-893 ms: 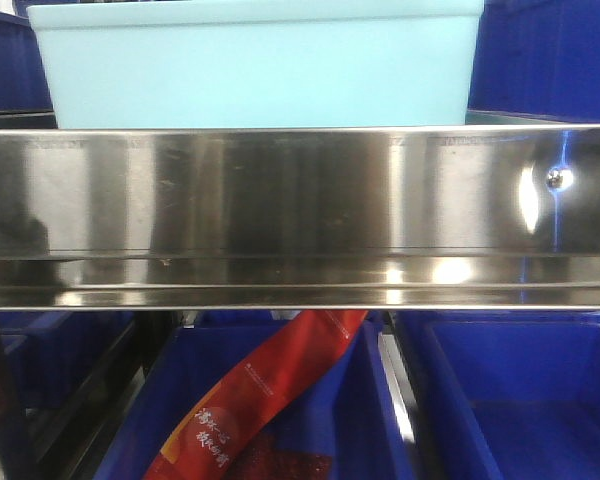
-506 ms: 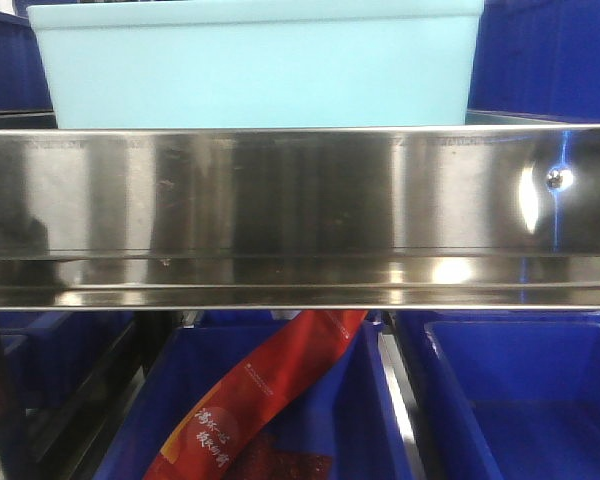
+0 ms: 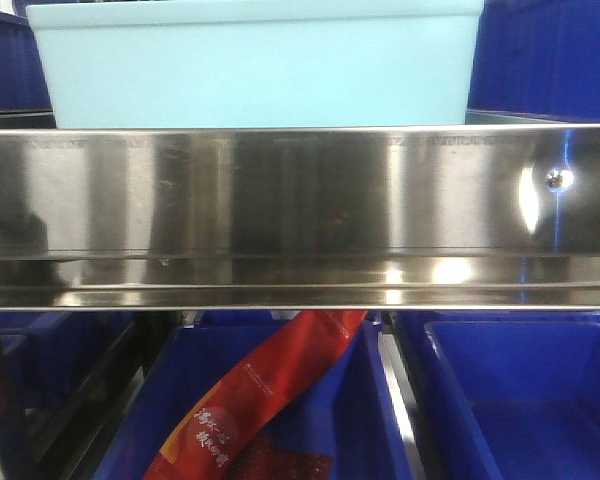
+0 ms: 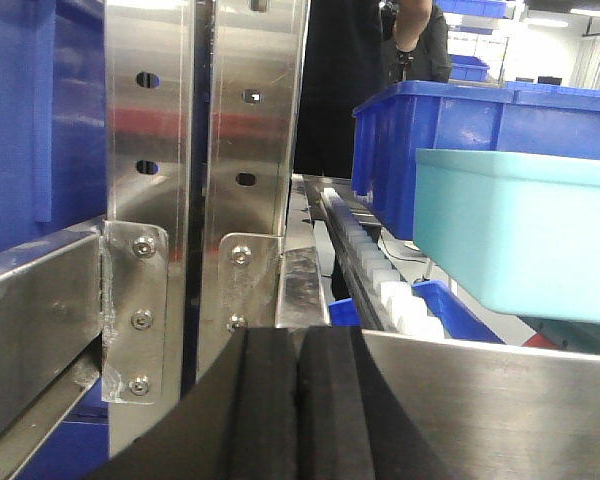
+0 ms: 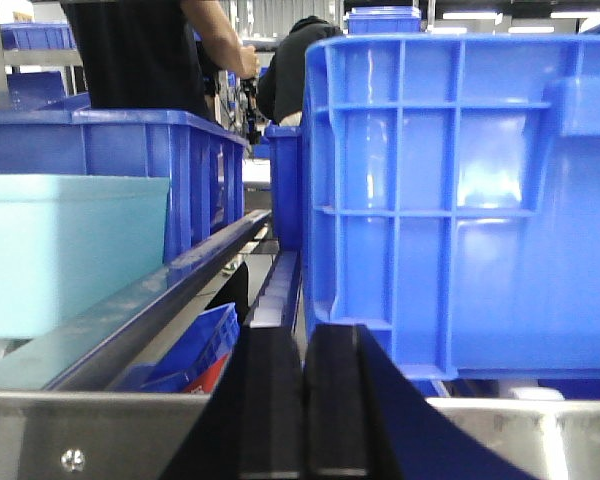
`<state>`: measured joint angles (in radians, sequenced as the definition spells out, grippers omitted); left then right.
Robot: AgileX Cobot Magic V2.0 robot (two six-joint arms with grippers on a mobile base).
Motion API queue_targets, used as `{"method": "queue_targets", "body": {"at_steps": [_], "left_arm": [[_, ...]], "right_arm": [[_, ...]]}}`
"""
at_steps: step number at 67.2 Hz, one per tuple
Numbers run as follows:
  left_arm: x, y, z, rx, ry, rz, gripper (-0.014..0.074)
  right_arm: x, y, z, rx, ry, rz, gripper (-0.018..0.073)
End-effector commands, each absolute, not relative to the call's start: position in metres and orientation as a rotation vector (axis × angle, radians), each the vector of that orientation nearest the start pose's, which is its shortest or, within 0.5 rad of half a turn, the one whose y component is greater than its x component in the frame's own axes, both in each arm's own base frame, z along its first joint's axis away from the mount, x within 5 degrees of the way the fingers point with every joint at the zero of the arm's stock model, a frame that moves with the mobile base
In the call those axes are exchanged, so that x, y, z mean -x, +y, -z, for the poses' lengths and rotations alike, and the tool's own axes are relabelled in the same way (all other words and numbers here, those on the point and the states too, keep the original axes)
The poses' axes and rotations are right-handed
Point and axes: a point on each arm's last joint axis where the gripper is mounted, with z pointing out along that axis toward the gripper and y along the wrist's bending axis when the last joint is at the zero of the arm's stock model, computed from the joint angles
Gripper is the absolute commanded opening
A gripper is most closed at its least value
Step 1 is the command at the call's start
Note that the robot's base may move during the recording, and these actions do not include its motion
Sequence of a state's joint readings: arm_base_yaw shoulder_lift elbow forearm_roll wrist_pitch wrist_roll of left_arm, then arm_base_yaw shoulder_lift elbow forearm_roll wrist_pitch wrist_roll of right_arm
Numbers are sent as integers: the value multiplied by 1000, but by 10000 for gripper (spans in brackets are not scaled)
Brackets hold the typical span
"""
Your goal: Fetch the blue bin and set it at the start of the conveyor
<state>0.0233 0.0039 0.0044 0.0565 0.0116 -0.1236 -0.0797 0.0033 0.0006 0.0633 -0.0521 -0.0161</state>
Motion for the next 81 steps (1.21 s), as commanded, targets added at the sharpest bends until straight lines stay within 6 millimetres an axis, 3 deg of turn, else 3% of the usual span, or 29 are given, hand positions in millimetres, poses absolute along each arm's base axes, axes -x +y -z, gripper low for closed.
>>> {"method": "queue_targets", "body": {"at_steps": [1,8,17,23,30,35,42,51,64,81], "left_arm": [[-56,1,-216,63,1446,35,-111],[-55,1,-222,63,1434,35,-111],[-45,2,-259,52,1423,5,-96],[-39,3,-288,54,1442,-13,12],[-41,4,-316,63,1495,-18,232],[-49,4,-335,71,1515,-7,370],[-64,4,-356,72,1530,-2,454],[-87,1,-371,40,1593,16,460],[-121,-25,-394,-185,1676,124,459],[-182,-68,-418,-346,1889,205,459]], "right_arm": [[-54,-5,-223,-94,1366,42,-162],[-54,-5,-226,-107,1373,27,-162],[-43,-2,-262,-95,1454,12,-162],[-31,-1,-289,-86,1468,6,-107],[-27,0,-316,-81,1461,5,109],[-30,0,-331,-81,1452,5,351],[-42,-3,-333,-58,1493,56,575],[-59,-4,-340,2,1519,112,554],[-85,2,-370,80,1594,39,547],[-148,29,-410,208,1809,-143,547]]}}
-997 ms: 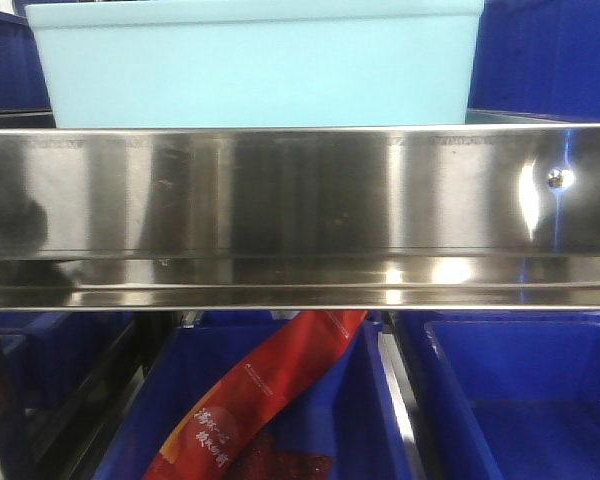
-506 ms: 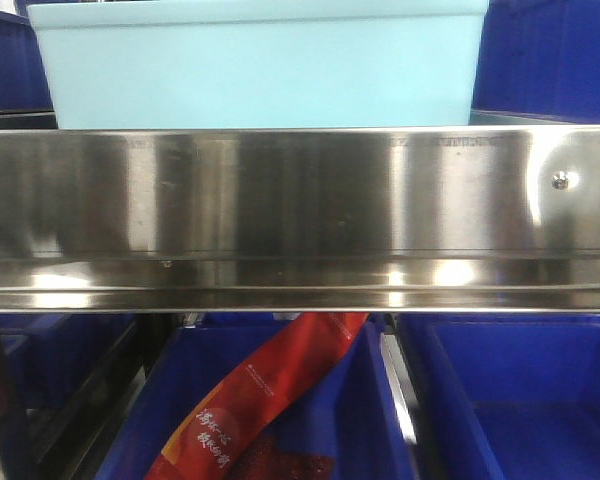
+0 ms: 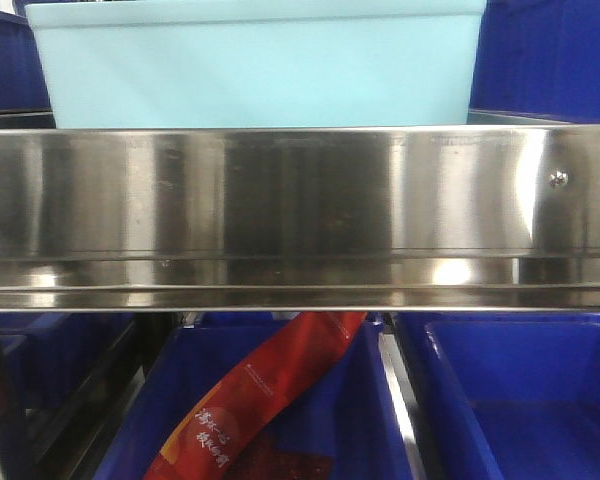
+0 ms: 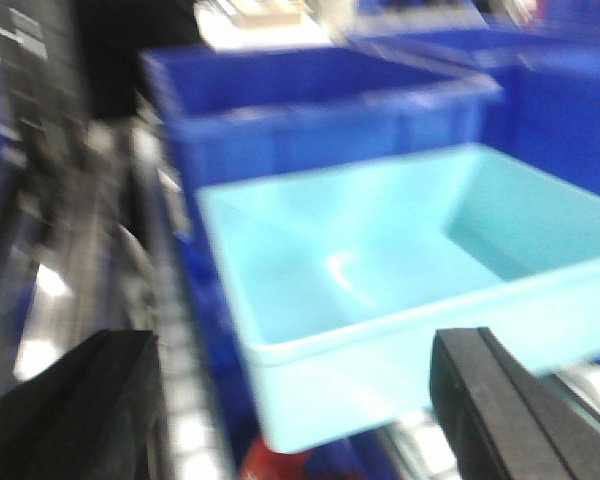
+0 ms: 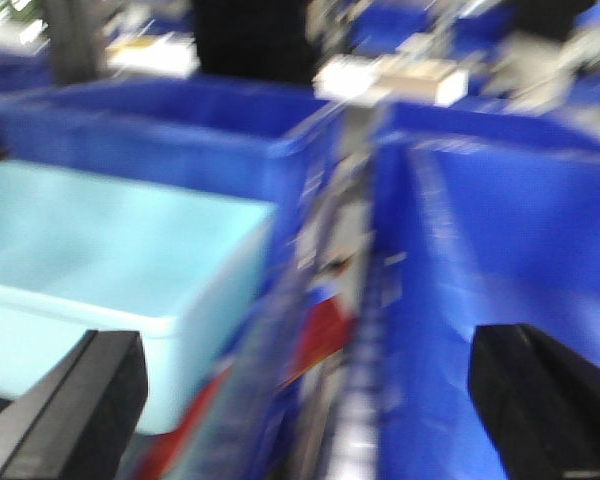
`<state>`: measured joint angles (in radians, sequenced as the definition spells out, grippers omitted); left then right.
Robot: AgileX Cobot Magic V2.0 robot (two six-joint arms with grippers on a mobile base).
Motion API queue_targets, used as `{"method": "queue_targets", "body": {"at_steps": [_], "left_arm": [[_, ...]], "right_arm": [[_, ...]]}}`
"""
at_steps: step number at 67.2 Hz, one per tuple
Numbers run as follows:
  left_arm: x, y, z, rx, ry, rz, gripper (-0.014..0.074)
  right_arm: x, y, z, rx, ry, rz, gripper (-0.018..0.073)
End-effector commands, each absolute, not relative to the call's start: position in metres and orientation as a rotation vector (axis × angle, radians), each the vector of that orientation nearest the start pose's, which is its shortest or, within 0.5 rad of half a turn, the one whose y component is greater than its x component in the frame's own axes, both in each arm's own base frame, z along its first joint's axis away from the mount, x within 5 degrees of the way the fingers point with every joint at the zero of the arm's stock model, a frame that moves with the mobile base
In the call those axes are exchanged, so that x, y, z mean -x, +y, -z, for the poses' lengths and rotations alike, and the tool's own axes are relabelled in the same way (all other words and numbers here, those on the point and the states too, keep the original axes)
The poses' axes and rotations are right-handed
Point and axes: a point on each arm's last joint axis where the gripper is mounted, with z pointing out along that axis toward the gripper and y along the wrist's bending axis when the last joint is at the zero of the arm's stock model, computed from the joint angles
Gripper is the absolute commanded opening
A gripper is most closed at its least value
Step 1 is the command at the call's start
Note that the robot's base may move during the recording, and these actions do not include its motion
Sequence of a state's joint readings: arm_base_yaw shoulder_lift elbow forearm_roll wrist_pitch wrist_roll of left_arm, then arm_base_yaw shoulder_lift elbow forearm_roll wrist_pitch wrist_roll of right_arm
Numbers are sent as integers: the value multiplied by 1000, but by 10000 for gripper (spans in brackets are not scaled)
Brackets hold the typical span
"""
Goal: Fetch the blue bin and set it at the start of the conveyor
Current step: 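Lift the light-blue bin with both grippers and pull it off the shelf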
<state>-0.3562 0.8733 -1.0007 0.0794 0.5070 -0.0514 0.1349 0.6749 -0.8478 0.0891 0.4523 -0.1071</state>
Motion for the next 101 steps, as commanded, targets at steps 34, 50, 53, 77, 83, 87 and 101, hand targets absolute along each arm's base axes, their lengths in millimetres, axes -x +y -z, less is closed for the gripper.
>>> {"method": "queue_targets", "body": {"at_steps": [34,50,53,77,83,87,101], "left_arm": [[-321,-95,-432,-210,2237,138,601],[-373,-87,-395,-115,2368,162,601],[-379,-88,-387,-117,2386,158,601],[-409,-87,-339,-92,2512,142,601],[-410,-87,-338,-92,2514,142,596],[-410,-87,-338,-92,2512,142,568],[-410,-87,-338,-92,2515,142,87]], "right_arm": [[-313,64,-456,201,2215,-224,547],[-373,82,-421,229,2341,-231,547],[-381,86,-411,237,2363,-233,547],[-426,96,-352,177,2463,-245,547],[-429,97,-345,177,2476,-244,506],[-430,97,-343,177,2481,-243,431],[-433,98,-333,179,2517,-242,-120]]}}
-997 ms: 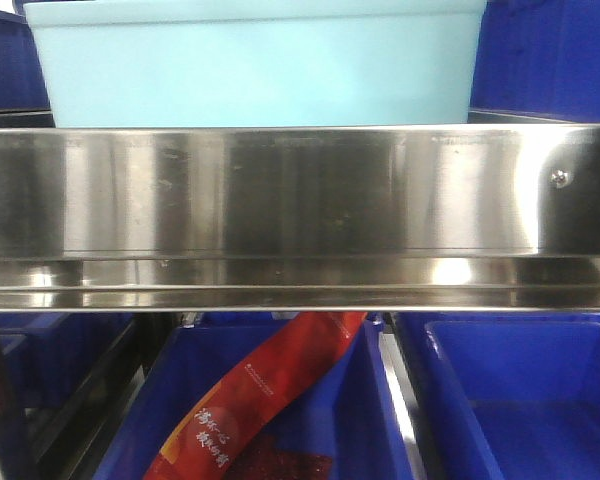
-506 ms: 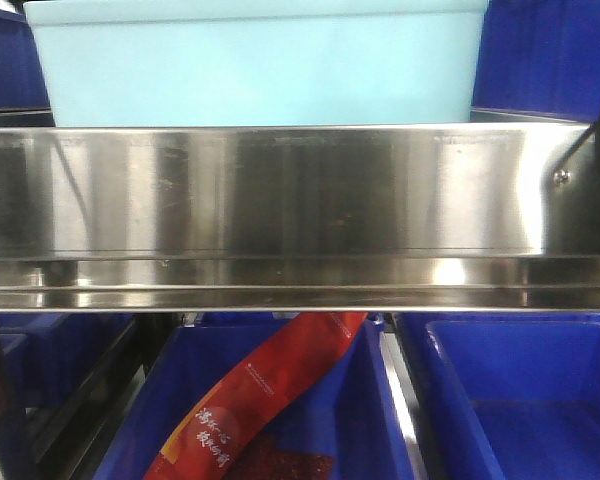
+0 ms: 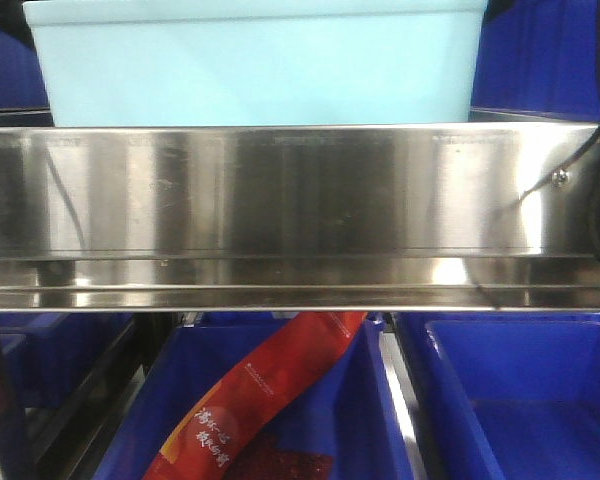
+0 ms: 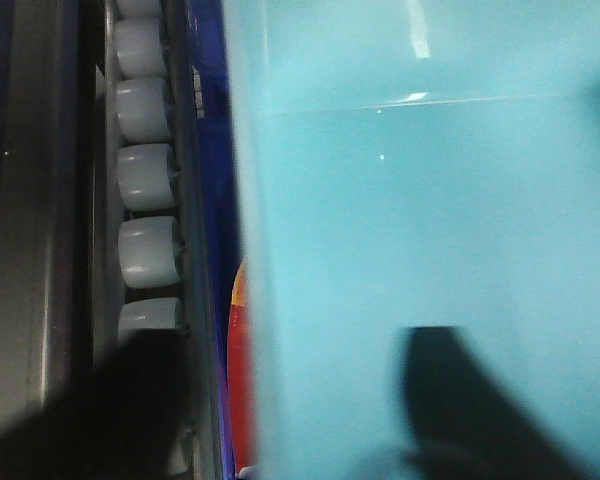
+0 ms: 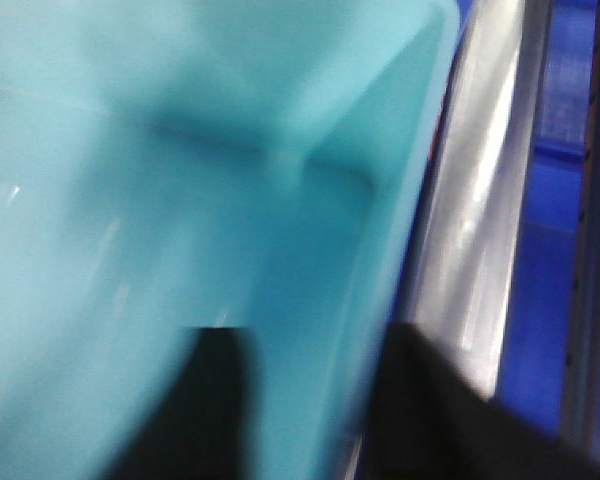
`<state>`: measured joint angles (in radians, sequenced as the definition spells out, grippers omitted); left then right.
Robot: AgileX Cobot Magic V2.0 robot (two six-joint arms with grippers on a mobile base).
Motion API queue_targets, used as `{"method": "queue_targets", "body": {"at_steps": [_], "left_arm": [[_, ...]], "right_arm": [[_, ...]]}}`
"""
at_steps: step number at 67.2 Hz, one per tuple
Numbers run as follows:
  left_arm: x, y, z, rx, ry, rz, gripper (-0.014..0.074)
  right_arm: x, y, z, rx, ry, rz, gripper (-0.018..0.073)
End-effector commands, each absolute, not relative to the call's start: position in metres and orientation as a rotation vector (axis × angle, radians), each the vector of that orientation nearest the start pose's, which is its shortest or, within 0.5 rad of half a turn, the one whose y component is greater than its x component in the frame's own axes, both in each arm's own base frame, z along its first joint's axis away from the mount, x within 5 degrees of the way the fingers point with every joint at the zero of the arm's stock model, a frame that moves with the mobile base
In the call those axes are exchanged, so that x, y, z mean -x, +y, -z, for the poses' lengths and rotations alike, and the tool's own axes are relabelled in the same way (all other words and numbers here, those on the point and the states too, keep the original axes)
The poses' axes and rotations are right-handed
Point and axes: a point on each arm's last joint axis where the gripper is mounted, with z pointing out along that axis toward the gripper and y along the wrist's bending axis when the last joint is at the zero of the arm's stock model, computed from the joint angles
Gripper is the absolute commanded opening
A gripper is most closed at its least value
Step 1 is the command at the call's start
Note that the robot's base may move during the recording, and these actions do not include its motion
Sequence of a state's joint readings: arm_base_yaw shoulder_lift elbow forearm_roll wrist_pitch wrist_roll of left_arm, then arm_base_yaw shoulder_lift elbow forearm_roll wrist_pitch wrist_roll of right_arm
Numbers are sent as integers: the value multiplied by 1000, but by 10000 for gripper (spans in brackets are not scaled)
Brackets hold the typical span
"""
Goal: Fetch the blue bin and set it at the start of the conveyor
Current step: 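Lift the light-blue bin with both grippers and pull it off the shelf, then hold the bin with both grippers while the base backs away from the rack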
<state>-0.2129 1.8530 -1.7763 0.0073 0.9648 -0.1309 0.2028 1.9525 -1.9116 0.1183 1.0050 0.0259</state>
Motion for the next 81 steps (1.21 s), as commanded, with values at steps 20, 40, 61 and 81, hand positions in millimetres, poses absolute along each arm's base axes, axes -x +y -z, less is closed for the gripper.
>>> {"method": "queue_targets", "body": {"at_steps": [20,40,61,81], "left_arm": [[-407,-87,-342,-91,2533,146,-111],[-374,-83,-399,-95,2406,173,-111],[-319,-75,-466,-97,2202,225,-111],[-316,-74,-470,-96,2185,228,-111]], "right_arm": [[-429,97,-336,181,2536,-242,-153],[-393,90,-397,180,2405,-257,-153],[-335,78,-472,174,2178,-276,-153],[-332,77,-478,169,2137,-279,-153]]}}
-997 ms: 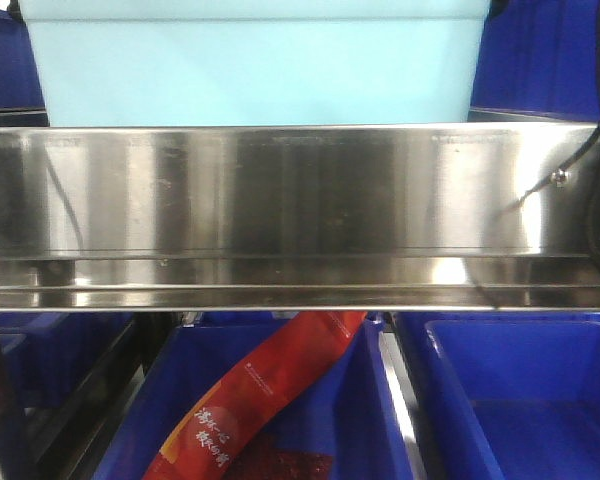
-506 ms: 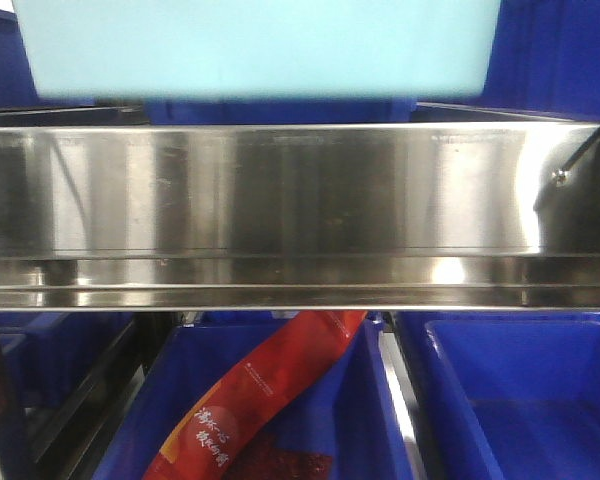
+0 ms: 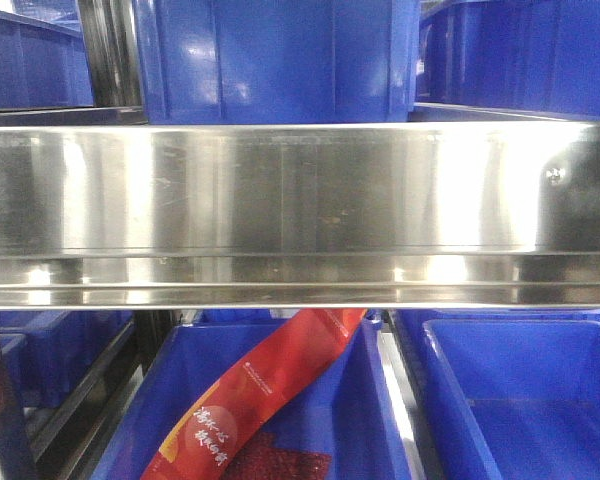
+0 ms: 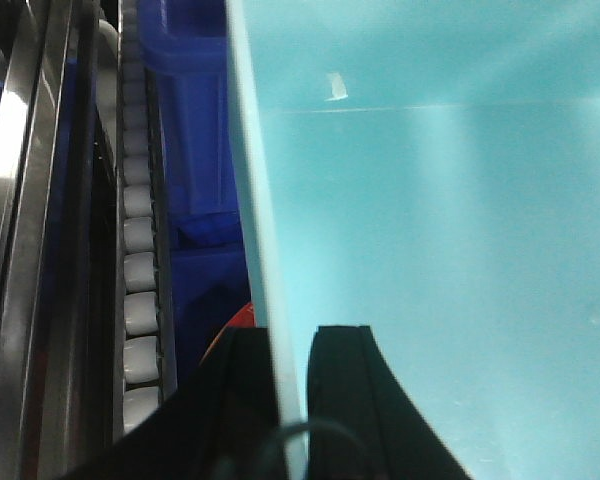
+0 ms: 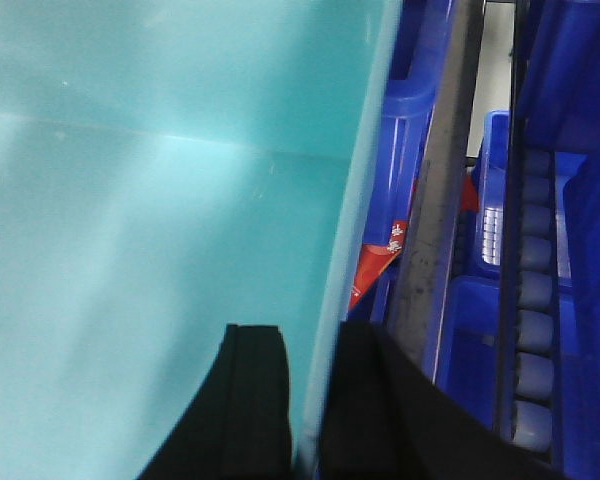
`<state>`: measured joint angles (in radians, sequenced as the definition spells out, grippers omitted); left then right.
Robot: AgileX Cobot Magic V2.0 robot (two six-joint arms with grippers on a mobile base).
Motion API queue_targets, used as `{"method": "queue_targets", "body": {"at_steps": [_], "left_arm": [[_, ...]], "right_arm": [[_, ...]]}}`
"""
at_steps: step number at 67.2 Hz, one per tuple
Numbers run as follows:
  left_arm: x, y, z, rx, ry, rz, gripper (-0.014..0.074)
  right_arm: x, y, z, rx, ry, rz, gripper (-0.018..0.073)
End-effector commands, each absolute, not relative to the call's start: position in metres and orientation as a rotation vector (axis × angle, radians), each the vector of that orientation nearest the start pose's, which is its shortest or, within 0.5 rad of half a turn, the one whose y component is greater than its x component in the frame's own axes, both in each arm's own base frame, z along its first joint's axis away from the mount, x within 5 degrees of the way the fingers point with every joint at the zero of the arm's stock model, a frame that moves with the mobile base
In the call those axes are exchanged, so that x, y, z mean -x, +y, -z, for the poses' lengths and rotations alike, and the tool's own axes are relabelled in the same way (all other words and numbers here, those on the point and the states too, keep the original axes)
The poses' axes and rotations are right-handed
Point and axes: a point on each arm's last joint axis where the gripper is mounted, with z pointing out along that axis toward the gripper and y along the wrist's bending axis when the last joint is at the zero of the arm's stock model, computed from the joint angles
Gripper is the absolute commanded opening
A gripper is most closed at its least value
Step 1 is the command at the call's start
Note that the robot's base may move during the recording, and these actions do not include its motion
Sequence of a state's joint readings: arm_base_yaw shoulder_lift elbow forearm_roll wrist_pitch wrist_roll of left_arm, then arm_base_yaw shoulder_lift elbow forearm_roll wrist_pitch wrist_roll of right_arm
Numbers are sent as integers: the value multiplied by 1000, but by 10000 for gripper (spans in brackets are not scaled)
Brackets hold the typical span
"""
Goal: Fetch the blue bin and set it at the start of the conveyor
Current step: 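Hold the bin with both grippers while the base backs away from the rack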
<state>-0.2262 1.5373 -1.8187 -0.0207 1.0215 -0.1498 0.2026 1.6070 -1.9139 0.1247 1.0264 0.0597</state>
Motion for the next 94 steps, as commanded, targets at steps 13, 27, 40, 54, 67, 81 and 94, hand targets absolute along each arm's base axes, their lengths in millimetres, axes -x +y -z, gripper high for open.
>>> {"method": "queue_targets", "body": {"at_steps": [13,27,40,54,67,81,94], "left_arm": [[-317,-74,-472,-95,2157,227,-111],[-321,-75,-475,-92,2107,235,-111],[-325,-76,-480,-89,2037,245,-111],[-328,-76,-487,-84,1951,256,-111],[-330,-77,-495,-80,1864,267,-111],[-332,-77,-500,-77,1810,274,-111],[-332,-77,-500,-77,1803,275,-111]], "right_arm": [[-333,77,-478,169,2137,-279,-153],[-334,77,-478,169,2136,-279,-153],[-334,77,-478,168,2134,-279,-153],[-334,77,-478,168,2134,-279,-153],[-334,77,-478,168,2134,-279,-153],[-334,77,-478,168,2134,-279,-153],[-334,77,-478,168,2134,-279,-153]]}}
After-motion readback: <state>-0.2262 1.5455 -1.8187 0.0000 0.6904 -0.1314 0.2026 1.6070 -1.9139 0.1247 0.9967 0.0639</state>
